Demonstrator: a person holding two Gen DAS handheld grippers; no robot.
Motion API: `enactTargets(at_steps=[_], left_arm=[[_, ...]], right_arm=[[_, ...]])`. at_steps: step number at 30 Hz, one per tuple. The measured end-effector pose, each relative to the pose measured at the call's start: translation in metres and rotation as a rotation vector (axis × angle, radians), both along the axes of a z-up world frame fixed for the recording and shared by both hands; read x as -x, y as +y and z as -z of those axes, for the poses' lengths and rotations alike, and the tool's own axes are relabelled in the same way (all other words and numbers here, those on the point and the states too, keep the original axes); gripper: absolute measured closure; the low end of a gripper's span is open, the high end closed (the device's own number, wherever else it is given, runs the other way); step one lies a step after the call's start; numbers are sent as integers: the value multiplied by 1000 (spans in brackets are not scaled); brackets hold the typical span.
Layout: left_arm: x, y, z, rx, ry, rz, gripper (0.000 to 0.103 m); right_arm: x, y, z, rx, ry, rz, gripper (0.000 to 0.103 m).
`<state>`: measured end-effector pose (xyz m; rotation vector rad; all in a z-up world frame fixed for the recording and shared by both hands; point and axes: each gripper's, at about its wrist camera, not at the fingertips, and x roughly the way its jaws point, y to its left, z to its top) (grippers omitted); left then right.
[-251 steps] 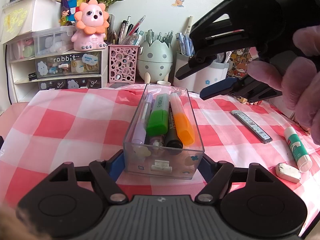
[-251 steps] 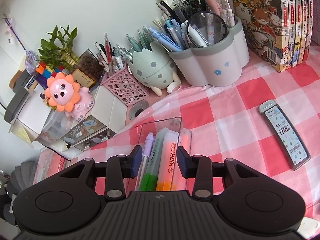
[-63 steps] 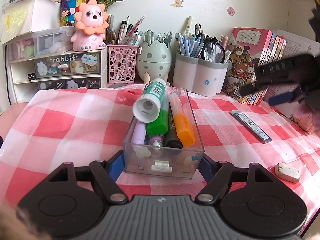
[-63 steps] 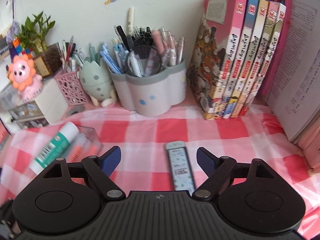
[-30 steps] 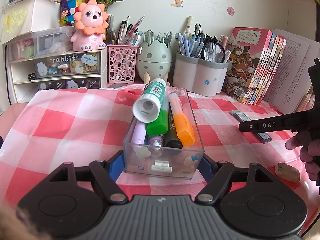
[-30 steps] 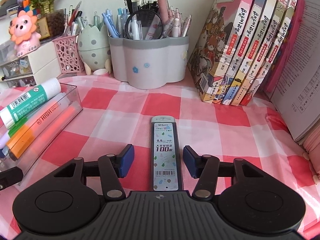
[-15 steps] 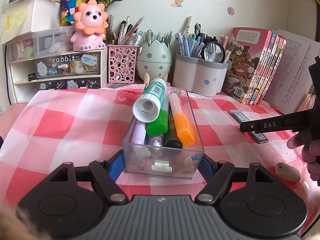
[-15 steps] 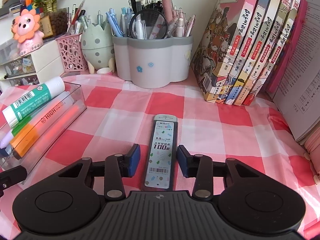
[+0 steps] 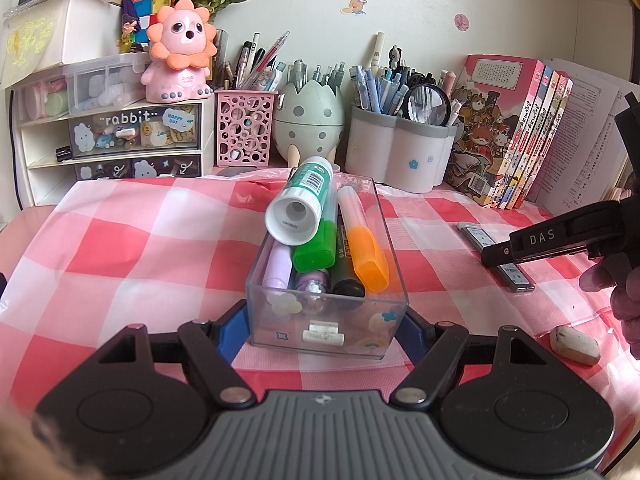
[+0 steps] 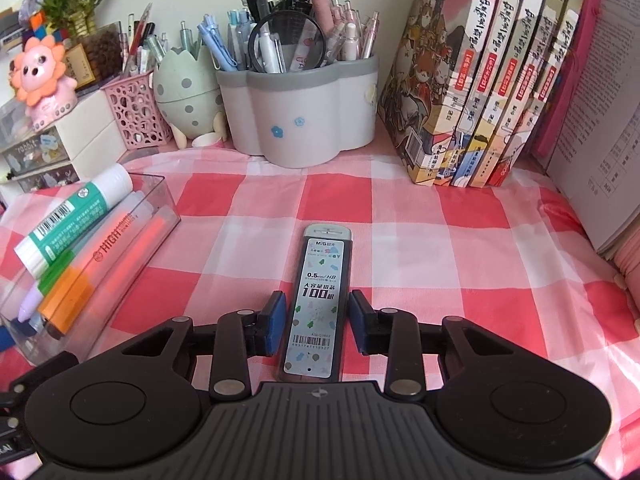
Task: Organize stationery
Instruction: 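Grasp the lead refill case with the right tool and lift it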
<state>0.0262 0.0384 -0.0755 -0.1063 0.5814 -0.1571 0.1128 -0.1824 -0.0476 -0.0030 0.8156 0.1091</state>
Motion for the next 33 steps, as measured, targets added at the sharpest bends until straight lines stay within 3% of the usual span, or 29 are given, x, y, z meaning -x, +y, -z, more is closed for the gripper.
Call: enactTargets(at_steps=[16,33], left_arm=[[0,0,0,0,0,0,54],[0,0,0,0,0,0,54]], right_arm=[[-1,-18,-3,-346,98,46,69],[-1,-4,-17,-546,121,26,70]])
